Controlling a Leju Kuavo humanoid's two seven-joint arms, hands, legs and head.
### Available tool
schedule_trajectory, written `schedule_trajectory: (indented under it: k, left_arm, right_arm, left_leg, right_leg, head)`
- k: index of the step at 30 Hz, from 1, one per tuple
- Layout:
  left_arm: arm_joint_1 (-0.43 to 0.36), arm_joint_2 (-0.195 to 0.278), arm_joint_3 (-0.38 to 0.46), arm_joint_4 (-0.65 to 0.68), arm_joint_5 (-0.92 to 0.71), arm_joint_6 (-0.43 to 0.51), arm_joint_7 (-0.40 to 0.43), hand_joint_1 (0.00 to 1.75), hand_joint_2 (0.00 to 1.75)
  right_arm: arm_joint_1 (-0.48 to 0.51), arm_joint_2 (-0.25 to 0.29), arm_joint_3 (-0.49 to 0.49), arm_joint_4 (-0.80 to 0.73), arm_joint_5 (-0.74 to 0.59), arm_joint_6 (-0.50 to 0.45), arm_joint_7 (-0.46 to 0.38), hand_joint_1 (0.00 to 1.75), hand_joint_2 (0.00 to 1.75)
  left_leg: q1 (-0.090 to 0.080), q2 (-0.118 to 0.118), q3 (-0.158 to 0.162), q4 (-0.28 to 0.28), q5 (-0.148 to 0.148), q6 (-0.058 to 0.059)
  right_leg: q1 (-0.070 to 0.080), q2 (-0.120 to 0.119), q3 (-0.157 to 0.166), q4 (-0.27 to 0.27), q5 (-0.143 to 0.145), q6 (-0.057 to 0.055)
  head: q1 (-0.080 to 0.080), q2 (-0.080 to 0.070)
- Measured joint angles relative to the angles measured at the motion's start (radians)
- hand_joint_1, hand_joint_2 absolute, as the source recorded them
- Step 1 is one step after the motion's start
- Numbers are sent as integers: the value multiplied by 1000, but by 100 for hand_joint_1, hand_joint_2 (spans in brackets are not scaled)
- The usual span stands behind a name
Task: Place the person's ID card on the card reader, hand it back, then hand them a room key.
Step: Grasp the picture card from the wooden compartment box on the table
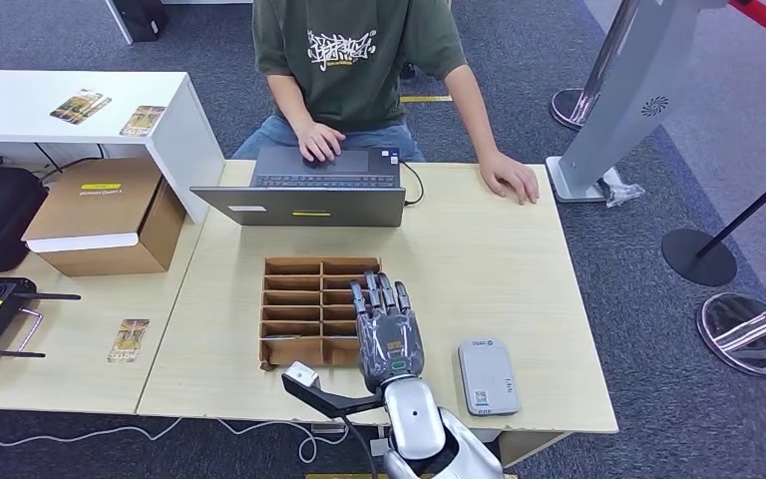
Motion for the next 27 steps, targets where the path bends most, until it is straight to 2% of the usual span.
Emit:
schedule_trajectory:
  k: [8,15,27]
  left_arm:
    - [-2,0,0,0,2,7,0,0,0]
    - [-3,-2,0,0,4,15,0,0,0]
    - [-3,-2,4,0,23,22,-5,0,0]
  right_arm:
    - [-35,23,-1,70,-35,-38,-11,0,175]
    - [-92,39,1,204,-109,-107,-31,0,175]
    - [-117,49,10,295,-119,-113,-23,0,175]
  left_leg:
    - [0,0,0,0,0,0]
    - [0,0,0,0,0,0]
    - [0,0,0,0,0,0]
  right_leg:
    - [0,0,0,0,0,0]
    - [0,0,0,0,0,0]
    - [0,0,0,0,0,0]
  head:
    - [0,0]
    - [0,0]
    - [0,0]
